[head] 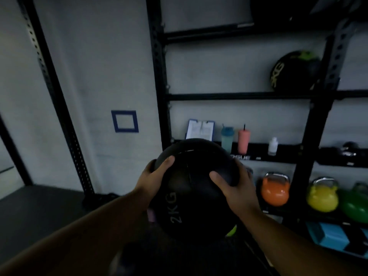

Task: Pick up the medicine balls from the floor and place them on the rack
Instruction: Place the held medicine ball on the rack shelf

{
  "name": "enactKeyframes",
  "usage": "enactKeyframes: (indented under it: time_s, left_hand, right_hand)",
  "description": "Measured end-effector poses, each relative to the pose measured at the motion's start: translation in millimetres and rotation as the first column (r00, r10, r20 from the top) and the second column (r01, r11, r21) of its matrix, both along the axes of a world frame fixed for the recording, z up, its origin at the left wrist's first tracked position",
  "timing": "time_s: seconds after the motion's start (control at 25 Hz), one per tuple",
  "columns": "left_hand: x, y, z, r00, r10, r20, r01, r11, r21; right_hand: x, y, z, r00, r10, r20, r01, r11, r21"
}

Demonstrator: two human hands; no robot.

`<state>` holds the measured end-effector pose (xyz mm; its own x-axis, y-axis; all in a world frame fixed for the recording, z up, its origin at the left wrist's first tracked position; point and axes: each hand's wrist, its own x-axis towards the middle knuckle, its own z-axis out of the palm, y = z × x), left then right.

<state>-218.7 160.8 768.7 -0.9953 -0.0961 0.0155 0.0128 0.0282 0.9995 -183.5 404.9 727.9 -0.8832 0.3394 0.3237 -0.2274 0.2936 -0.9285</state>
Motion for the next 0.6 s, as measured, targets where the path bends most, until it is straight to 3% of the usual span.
enactKeyframes:
  time_s: [0.28, 0.6]
  left_hand:
    - [-8, 32, 174, 0.976, -0.041, -0.213, 0.04, 0.999, -0.007]
    - [-106, -1, 259, 0.948, -0.023, -0.316, 0.035, 0.999, 0.031]
  right_hand:
    - [-8, 35, 181, 0.974, -0.03, -0.227, 0.05, 0.995, 0.085]
    - [-97, 5, 283, 0.936, 0.005, -0.352, 0.05, 0.988, 0.148]
